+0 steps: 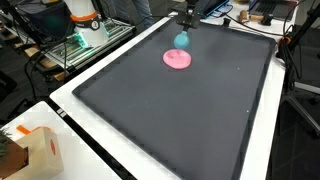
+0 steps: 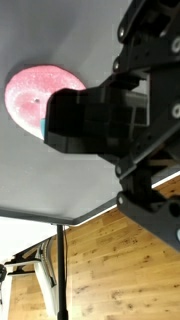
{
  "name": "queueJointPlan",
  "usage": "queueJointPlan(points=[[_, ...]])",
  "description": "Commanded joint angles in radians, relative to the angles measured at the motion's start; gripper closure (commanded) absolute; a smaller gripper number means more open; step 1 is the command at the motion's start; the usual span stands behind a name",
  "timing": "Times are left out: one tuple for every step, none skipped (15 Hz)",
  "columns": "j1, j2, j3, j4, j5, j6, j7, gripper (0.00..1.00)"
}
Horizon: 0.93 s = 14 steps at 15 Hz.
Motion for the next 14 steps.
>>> queueJointPlan(points=[[-0.011,0.010,0.007,0.028,0.031,-0.015,-0.052,0.71],[-0.017,0.008,0.006,0.033,0.041,-0.011,-0.066,0.71],[-0.022,0.005,0.005,0.037,0.050,-0.008,-0.077,0.71],[-0.030,-0.003,0.005,0.040,0.068,-0.002,-0.094,0.71],[-0.040,-0.011,0.005,0.043,0.092,0.007,-0.114,0.71],[-0.052,-0.021,0.005,0.047,0.125,0.016,-0.140,0.71],[-0.060,-0.028,0.003,0.052,0.154,0.019,-0.159,0.71],[-0.071,-0.038,0.001,0.056,0.190,0.026,-0.185,0.71],[-0.085,-0.053,-0.001,0.059,0.231,0.037,-0.216,0.71],[-0.097,-0.068,-0.004,0.062,0.271,0.046,-0.243,0.71],[-0.111,-0.087,-0.011,0.060,0.309,0.059,-0.267,0.71],[-0.125,-0.106,-0.017,0.057,0.345,0.078,-0.296,0.71],[-0.138,-0.125,-0.026,0.053,0.378,0.097,-0.318,0.71],[-0.157,-0.148,-0.035,0.045,0.421,0.126,-0.353,0.71]])
